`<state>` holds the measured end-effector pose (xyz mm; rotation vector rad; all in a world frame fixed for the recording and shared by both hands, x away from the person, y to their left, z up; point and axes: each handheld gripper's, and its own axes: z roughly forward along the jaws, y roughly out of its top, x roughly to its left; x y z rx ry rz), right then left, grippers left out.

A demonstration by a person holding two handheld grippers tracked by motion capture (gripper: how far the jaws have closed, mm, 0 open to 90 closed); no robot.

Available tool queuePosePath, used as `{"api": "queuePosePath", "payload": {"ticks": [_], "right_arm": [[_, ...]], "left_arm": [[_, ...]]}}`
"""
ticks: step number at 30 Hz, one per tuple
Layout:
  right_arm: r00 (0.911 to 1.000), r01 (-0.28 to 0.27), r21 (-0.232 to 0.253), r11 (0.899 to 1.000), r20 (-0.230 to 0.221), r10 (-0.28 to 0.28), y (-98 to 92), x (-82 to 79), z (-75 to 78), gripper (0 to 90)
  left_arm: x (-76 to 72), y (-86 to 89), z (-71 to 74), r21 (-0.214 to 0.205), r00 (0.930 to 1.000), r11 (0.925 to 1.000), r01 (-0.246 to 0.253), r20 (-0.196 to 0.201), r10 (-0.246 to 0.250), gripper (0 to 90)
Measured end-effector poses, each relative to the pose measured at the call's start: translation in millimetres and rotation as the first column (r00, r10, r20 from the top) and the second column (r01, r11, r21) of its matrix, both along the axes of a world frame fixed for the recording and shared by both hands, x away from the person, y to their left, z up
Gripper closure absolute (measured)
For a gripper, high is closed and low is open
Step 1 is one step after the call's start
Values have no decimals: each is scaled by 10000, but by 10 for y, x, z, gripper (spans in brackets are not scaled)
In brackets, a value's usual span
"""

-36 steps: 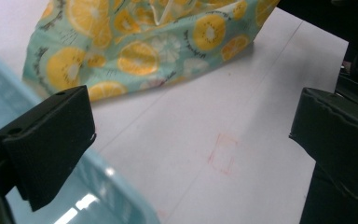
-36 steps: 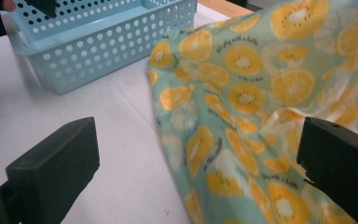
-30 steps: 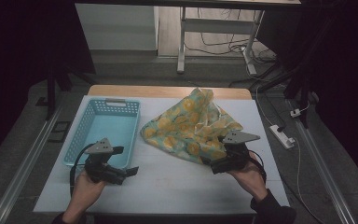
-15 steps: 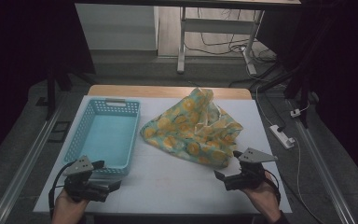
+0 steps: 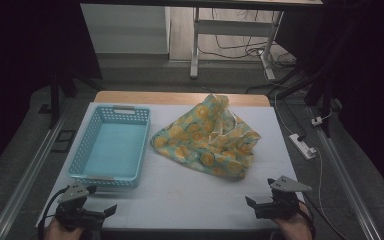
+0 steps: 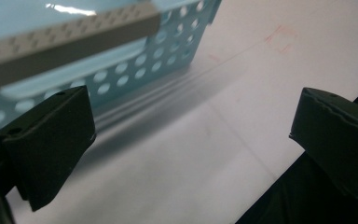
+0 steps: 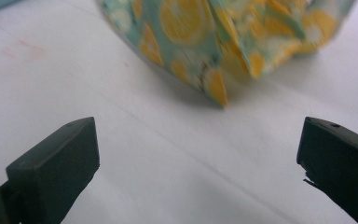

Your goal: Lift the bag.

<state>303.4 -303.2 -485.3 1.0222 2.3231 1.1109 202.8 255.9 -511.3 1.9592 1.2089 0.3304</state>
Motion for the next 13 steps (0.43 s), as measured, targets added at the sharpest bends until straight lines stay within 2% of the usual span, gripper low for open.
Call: {"api": "queuePosePath", "payload": {"ticks": [4,6,8,13], "right_arm": [[9990,236,-74,9997,-384,-238,-100,-44,-81,0],[9981,310,-203,9993,-528,-321,-131,-65,-110,0],[9967,333,-347,9988,-734,-358,-148,-76,-137,0],[9957,414,-411,9983,-809,-446,-154,-73,-143,0]], "left_arm": [[-14,51,-63,74,9994,9999,-103,-328,105,1],[-24,67,-61,-67,9995,9999,-134,-298,132,0],[-24,73,-68,-30,9990,9999,-157,-408,156,0],[-2,72,-72,-100,9985,9999,-123,-538,118,1]]}}
